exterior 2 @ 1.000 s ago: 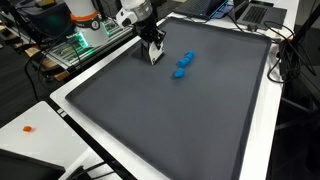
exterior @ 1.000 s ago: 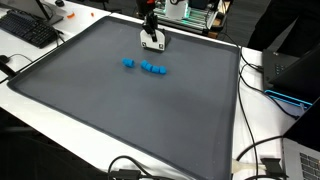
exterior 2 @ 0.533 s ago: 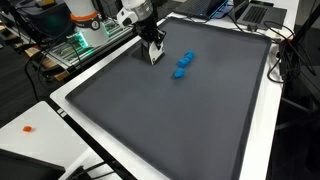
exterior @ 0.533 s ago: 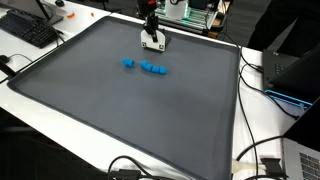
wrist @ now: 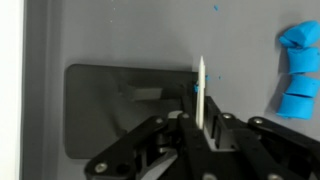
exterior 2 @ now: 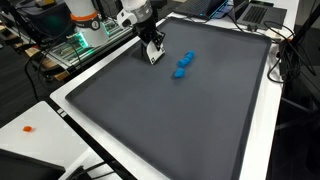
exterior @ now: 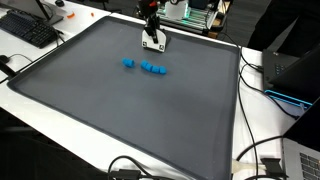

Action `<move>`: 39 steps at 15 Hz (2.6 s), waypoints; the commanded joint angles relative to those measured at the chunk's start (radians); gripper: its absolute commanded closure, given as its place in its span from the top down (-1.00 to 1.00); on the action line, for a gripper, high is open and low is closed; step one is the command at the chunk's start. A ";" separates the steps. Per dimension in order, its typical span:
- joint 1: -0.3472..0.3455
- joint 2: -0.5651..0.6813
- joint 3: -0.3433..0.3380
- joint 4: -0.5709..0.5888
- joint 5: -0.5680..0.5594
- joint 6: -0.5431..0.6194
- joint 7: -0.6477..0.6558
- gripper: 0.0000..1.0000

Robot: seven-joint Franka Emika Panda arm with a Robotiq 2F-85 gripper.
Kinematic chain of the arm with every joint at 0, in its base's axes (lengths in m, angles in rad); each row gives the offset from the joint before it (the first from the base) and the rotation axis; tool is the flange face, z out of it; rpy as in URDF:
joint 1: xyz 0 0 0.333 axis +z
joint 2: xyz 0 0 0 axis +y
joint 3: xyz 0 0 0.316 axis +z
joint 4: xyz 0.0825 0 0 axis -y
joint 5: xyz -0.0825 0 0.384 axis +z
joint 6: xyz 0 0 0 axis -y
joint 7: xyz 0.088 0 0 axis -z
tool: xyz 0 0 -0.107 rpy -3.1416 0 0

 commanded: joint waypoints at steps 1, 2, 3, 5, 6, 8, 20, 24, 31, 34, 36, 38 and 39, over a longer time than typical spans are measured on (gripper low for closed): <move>0.000 0.002 -0.005 -0.015 -0.034 0.010 0.041 0.04; -0.001 -0.008 -0.006 -0.012 -0.052 0.011 0.051 0.17; -0.002 -0.022 -0.008 -0.010 -0.065 0.010 0.056 0.33; -0.005 -0.036 -0.010 -0.006 -0.107 0.011 0.076 0.61; -0.007 -0.045 -0.010 -0.004 -0.132 0.011 0.087 0.79; -0.011 -0.063 -0.011 0.002 -0.169 0.002 0.106 1.00; -0.037 -0.165 -0.018 0.062 -0.387 -0.150 0.068 1.00; -0.039 -0.184 -0.016 0.089 -0.455 -0.238 -0.031 1.00; -0.021 -0.188 0.008 0.174 -0.599 -0.319 -0.252 1.00; -0.009 -0.183 0.021 0.205 -0.625 -0.326 -0.369 1.00; 0.006 -0.183 0.025 0.211 -0.619 -0.311 -0.464 1.00; 0.018 -0.180 0.027 0.218 -0.622 -0.306 -0.557 1.00; 0.022 -0.179 0.028 0.221 -0.631 -0.308 -0.599 1.00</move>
